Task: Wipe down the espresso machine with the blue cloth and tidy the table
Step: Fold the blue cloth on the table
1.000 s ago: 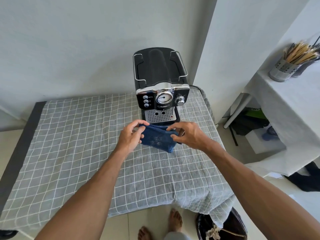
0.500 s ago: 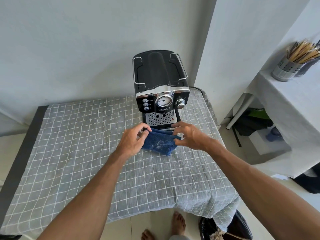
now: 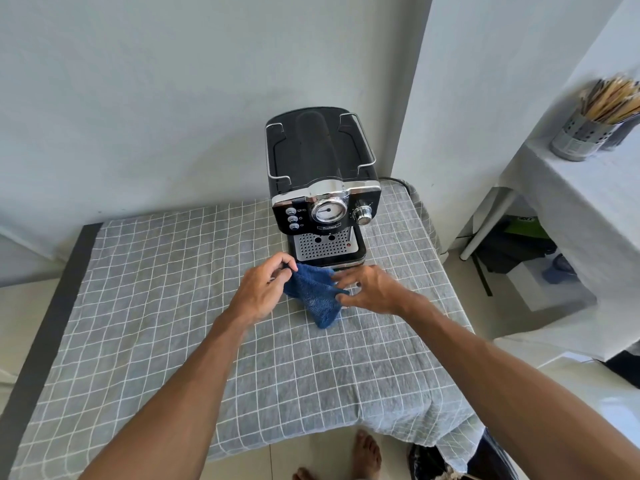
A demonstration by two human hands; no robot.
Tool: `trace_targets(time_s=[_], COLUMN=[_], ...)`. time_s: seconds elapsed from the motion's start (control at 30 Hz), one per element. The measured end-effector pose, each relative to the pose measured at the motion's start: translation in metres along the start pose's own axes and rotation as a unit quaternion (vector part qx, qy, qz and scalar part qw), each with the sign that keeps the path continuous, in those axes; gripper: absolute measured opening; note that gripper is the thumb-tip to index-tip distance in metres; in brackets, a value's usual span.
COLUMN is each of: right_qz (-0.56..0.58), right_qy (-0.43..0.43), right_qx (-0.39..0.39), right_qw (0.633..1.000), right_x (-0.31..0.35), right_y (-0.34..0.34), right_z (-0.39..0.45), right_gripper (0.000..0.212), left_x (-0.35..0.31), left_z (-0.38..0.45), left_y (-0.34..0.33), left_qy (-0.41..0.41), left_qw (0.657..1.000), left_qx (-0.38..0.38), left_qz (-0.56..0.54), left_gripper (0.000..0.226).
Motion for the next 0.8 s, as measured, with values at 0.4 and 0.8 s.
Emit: trace_targets(time_s=[0.4, 0.8], right_qz=[0.071, 0.086], right_qy=[0.003, 0.012], right_qx=[-0.023, -0.138], right_qw=[0.997, 0.987], right_x=[0.012, 0.018], right_y=[0.006, 0.041], right_z=[0.007, -0.006], right_gripper=[0.008, 0.012], left_x=[-0.015, 0.007], left_z=[0.002, -0.004], left_y=[0.01, 0.025], left_qy=[-0.022, -0.026], left_qw=[0.998, 0.996], left_qx=[0.038, -0.063], left_qz=[-0.035, 0.062], left_gripper=[0.021, 0.026])
Point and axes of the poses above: each hand's wrist, its own z-axis towards the middle knuckle, its own y-axis out of the back of the hand, x = y × z, the point moved 5 cm from there along z, towards the middle knuckle, and after that the axes turned 5 degrees about z, right-handed, at the moved point
